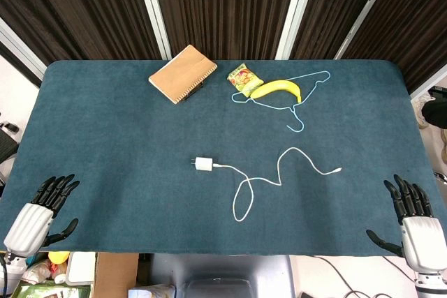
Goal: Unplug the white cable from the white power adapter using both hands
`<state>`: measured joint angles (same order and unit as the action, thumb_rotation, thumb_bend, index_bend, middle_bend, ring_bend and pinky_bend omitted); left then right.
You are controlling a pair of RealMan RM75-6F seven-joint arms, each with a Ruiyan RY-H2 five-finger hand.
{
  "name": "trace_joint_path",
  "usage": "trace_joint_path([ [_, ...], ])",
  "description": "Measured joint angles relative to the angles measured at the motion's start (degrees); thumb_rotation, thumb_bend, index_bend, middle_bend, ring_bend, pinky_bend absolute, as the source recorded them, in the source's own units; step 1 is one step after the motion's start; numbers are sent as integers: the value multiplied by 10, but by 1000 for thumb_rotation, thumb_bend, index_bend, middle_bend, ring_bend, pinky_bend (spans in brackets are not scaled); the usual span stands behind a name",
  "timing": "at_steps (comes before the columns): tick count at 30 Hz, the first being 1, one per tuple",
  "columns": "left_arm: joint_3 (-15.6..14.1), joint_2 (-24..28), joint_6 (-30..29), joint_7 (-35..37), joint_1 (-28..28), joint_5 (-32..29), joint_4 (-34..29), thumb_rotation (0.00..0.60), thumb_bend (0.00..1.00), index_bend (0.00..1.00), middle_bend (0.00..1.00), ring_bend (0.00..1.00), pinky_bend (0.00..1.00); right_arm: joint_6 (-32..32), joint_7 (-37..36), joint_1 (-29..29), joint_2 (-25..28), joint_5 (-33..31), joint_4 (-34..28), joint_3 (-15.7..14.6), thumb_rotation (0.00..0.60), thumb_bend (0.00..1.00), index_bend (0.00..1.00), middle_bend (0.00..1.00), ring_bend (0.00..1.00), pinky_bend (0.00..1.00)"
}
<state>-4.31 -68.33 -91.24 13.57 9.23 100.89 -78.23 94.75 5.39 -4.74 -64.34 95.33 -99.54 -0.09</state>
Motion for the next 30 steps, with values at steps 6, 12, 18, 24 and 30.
trace_joint_path([
  [6, 1, -9, 0, -1, 7, 12, -2, 600, 383, 0, 0, 56, 156, -7, 2, 1, 0, 0, 0, -3, 600, 243, 0, 0, 0, 0],
  [12, 20, -50, -7, 2, 30, 28, -27, 600, 384, 12, 46, 559, 830, -10, 7, 3, -3, -4, 1, -1, 600, 243, 0, 0, 0, 0],
  [18, 36, -57, 83, -7, 80, 8, -124, 600, 380, 76, 84, 839, 1000, -28, 20, 11, -10, -11, -1, 1, 600, 242, 0, 0, 0, 0],
  [24, 78, -95, 196, -124, 135, -82, -193, 600, 380, 82, 86, 889, 1000, -40, 29, 17, -14, -27, -2, 6, 600, 243, 0, 0, 0, 0],
  [30, 134, -175, 259, -289, 195, -203, -207, 600, 381, 88, 95, 905, 1000, -44, 29, 19, -14, -42, -1, 12, 600, 243, 0, 0, 0, 0],
])
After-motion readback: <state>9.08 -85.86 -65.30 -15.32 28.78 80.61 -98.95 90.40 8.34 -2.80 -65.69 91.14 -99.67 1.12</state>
